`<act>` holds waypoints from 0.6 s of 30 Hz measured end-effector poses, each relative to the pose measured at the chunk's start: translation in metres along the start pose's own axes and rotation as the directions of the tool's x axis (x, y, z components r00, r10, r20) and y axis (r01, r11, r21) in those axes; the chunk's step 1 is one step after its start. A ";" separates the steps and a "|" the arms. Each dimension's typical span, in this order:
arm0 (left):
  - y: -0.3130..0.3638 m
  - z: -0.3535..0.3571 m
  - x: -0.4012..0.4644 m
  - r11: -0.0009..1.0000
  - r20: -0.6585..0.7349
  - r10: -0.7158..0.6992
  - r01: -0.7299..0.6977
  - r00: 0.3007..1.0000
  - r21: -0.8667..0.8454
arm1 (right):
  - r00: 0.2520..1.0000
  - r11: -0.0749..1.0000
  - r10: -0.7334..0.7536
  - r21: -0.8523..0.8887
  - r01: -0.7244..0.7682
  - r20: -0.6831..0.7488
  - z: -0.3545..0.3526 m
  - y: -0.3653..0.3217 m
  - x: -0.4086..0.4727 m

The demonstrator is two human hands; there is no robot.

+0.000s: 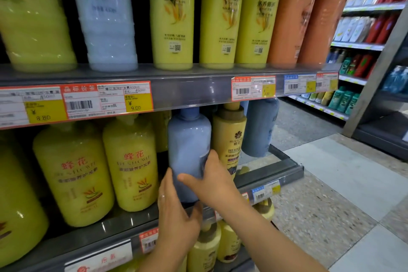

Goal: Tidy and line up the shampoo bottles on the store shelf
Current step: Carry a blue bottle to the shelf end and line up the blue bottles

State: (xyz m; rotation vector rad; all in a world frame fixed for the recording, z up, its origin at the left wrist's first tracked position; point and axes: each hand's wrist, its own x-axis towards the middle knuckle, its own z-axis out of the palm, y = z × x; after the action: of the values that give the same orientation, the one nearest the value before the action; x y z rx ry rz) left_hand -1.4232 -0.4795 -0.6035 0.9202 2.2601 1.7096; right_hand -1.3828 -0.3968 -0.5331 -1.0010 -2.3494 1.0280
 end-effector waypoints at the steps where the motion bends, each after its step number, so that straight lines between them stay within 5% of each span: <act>1: -0.003 -0.001 -0.001 1.000 0.006 -0.002 0.003 1.000 -0.004 | 0.999 0.999 0.015 0.035 -0.013 -0.049 0.007 -0.003 -0.003; 7: -0.009 -0.014 -0.009 0.997 0.032 -0.004 0.007 0.999 -0.080 | 0.974 0.989 0.071 0.146 -0.039 -0.217 0.026 -0.007 0.009; 13: -0.013 -0.031 -0.001 0.999 0.079 -0.032 0.028 0.996 0.047 | 0.999 0.968 -0.038 0.248 0.044 -0.030 0.015 0.009 0.020; 18: -0.015 -0.043 -0.001 0.989 0.151 0.006 -0.028 0.989 0.143 | 0.942 0.977 0.057 0.215 0.016 -0.330 0.042 -0.009 0.011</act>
State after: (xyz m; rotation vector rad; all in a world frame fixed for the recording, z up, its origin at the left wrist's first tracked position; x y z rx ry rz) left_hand -1.4486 -0.5177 -0.6032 1.0619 2.3056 1.4444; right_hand -1.4191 -0.4136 -0.5532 -1.0273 -1.9131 1.0041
